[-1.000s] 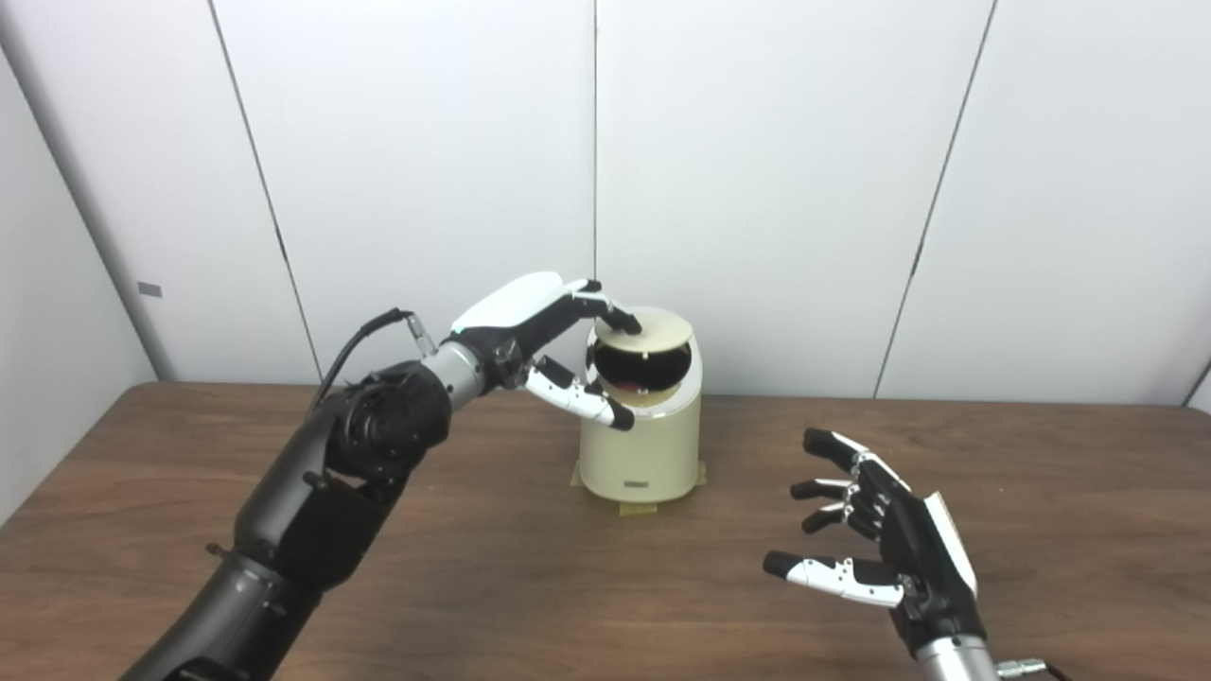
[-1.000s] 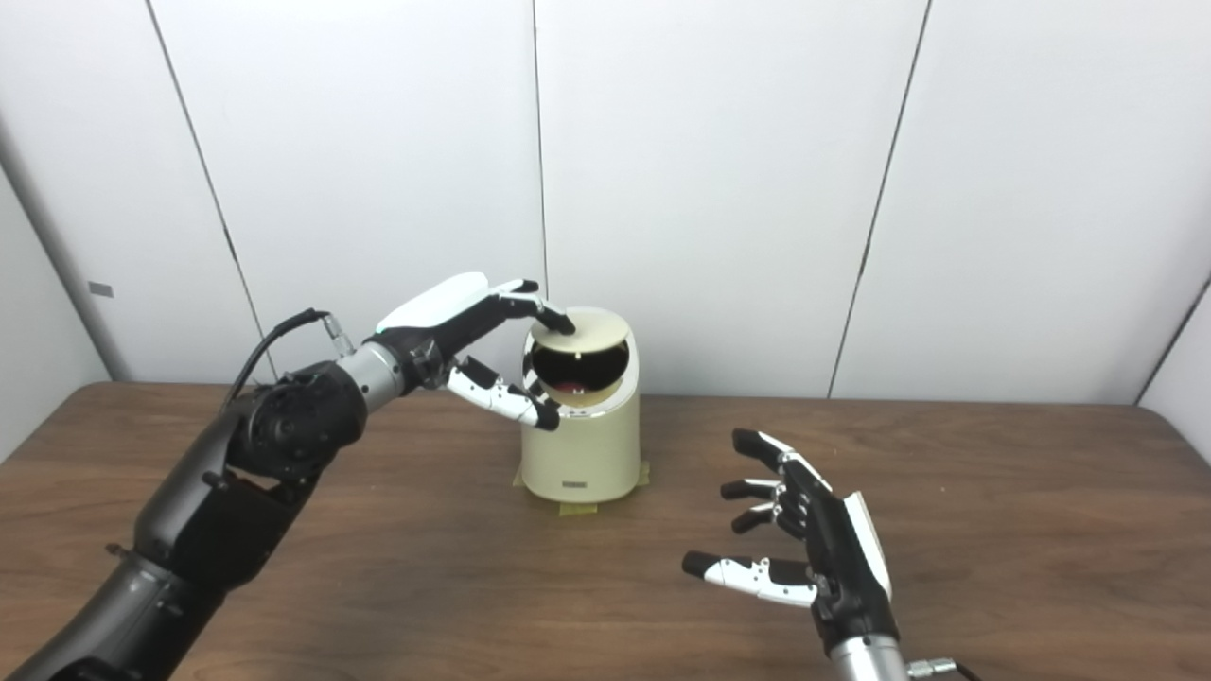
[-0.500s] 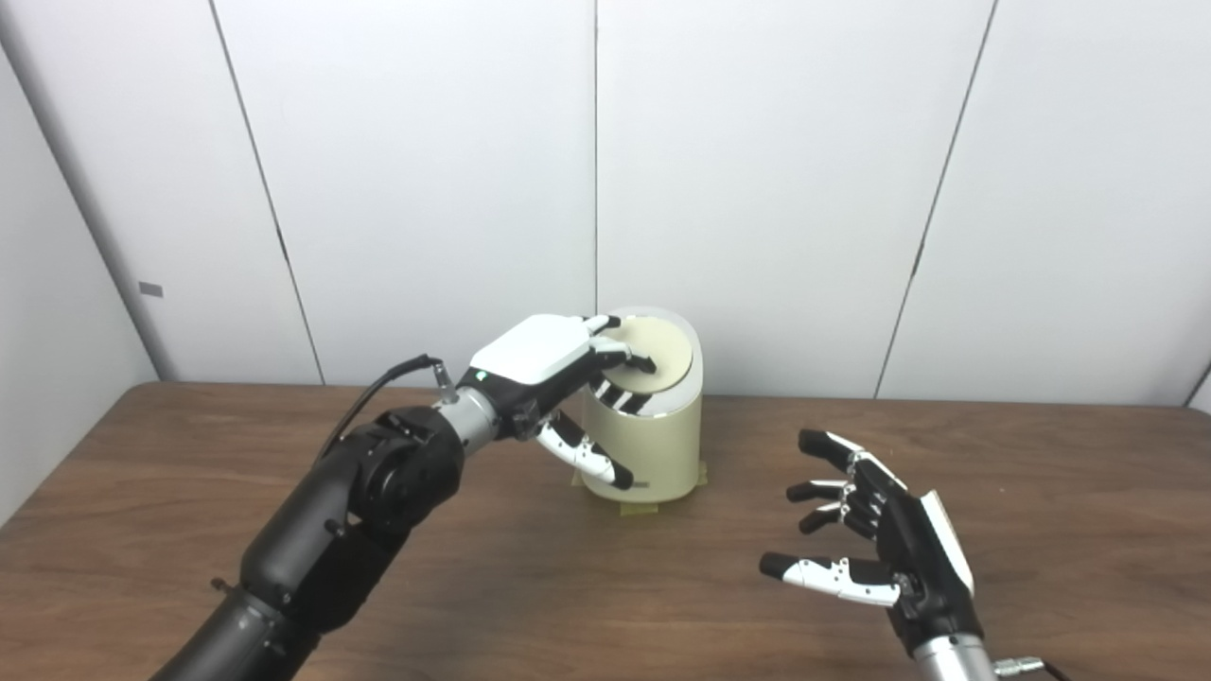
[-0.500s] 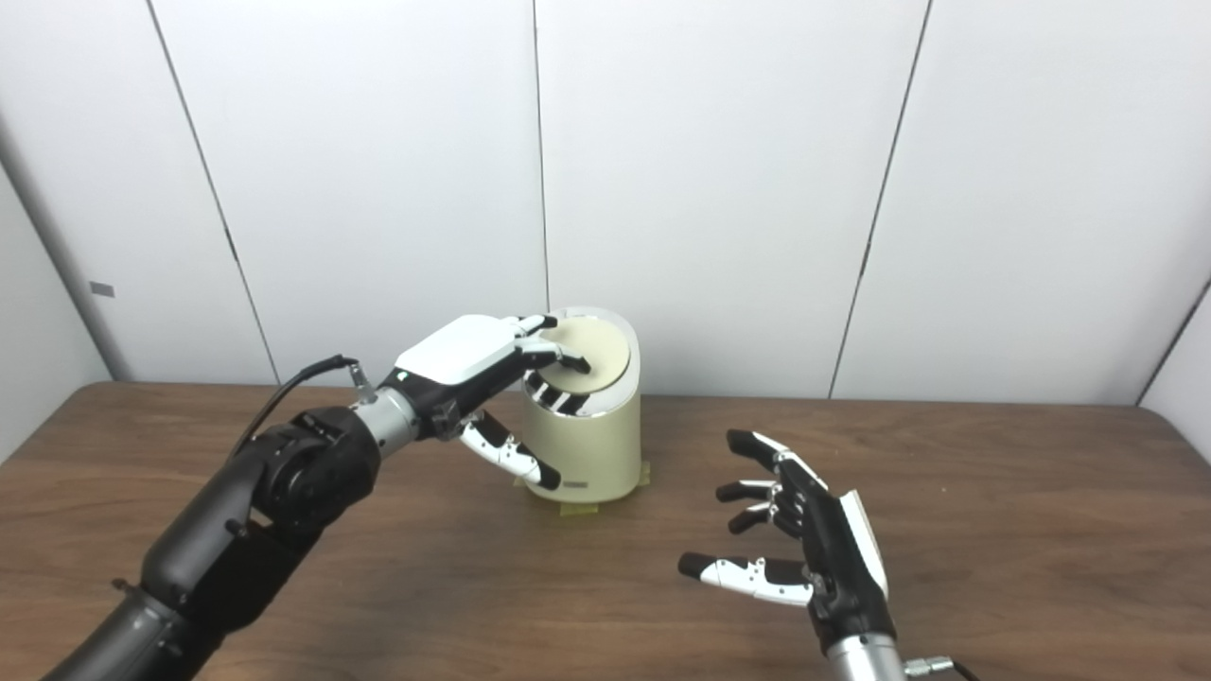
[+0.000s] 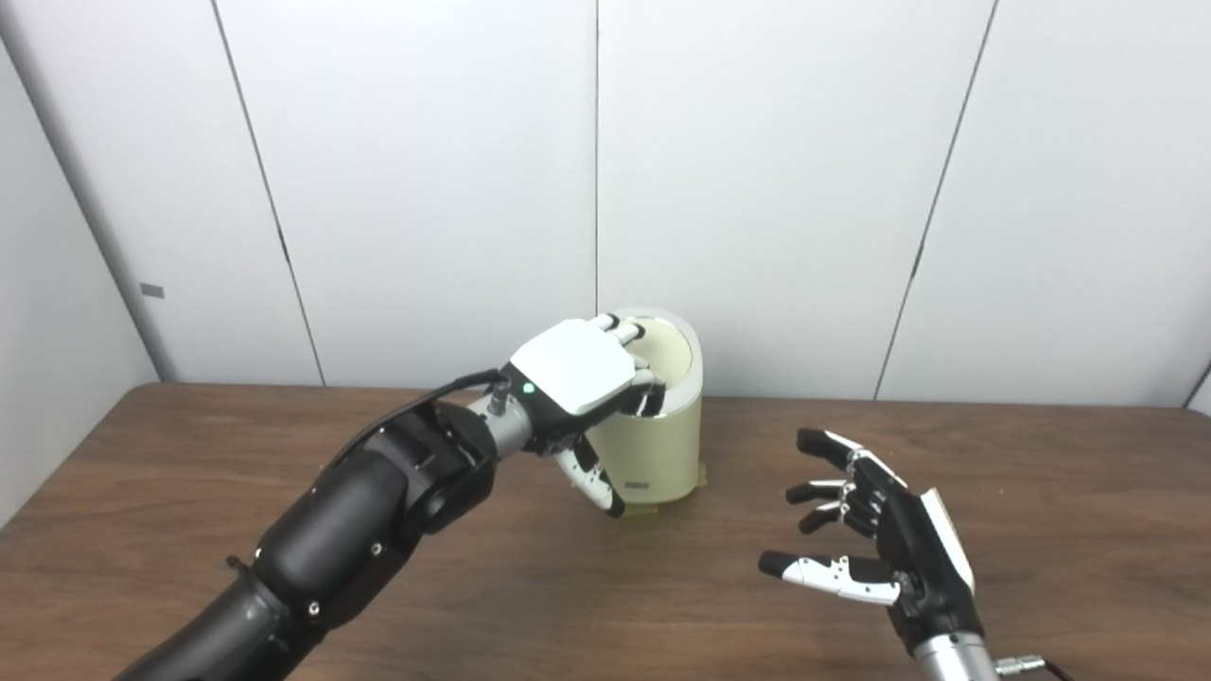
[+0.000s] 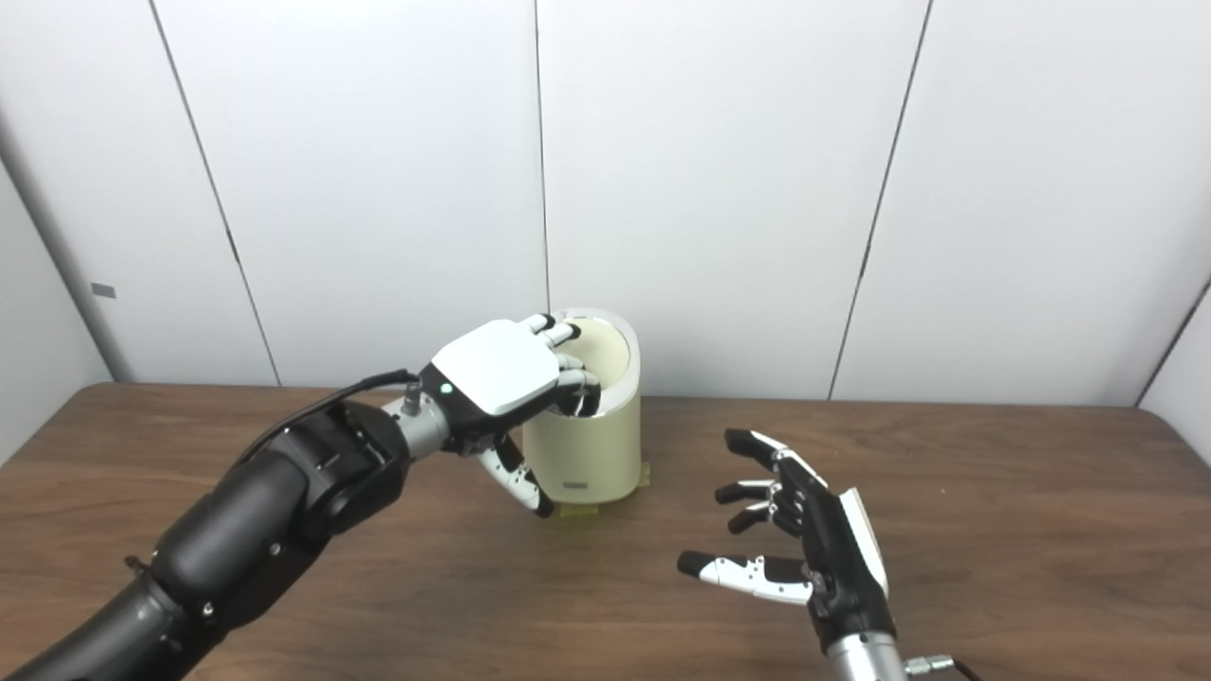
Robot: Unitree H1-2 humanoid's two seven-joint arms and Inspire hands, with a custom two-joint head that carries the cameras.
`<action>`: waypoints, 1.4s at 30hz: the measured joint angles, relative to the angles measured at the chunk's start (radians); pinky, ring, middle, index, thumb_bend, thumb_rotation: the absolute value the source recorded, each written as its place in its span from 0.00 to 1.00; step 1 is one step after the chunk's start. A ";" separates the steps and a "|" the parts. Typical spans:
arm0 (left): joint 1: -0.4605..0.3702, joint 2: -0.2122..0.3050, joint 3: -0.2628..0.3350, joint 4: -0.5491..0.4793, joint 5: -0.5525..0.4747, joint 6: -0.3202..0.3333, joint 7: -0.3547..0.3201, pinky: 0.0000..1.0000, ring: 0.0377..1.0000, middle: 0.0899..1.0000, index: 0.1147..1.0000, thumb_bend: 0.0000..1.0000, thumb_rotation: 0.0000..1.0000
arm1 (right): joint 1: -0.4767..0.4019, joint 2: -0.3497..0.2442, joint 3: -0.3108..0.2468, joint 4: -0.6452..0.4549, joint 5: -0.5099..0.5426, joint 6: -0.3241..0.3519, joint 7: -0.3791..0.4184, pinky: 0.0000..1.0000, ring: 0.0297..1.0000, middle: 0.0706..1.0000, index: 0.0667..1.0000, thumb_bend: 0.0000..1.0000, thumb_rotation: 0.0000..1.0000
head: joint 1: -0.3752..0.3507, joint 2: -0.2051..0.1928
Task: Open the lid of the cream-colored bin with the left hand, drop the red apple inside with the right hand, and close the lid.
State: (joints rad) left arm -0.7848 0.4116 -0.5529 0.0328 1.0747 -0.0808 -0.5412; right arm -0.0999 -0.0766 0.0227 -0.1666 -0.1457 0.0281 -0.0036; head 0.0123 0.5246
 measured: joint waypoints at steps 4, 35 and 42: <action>-0.019 -0.013 -0.001 -0.014 0.006 0.048 -0.075 1.00 0.99 0.76 0.67 1.00 0.51 | 0.000 0.000 -0.001 -0.009 -0.001 0.011 0.000 0.46 0.61 0.80 0.74 0.72 0.09 | 0.003 0.005; 0.427 -0.330 0.575 -0.018 -0.862 0.074 0.400 0.73 0.82 0.84 0.90 0.76 0.36 | 0.006 -0.003 -0.016 -0.007 -0.019 0.012 -0.004 0.48 0.61 0.79 0.74 0.70 0.06 | 0.008 0.012; 0.596 -0.362 0.624 -0.018 -1.100 0.113 0.368 0.64 0.77 0.81 0.83 0.73 0.34 | 0.006 -0.006 -0.022 -0.005 -0.015 0.012 -0.003 0.49 0.63 0.79 0.76 0.73 0.14 | -0.005 0.017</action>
State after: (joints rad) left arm -0.1884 0.0499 0.0710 0.0145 -0.0256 0.0317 -0.1727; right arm -0.0940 -0.0830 0.0007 -0.1714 -0.1602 0.0401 -0.0067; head 0.0077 0.5415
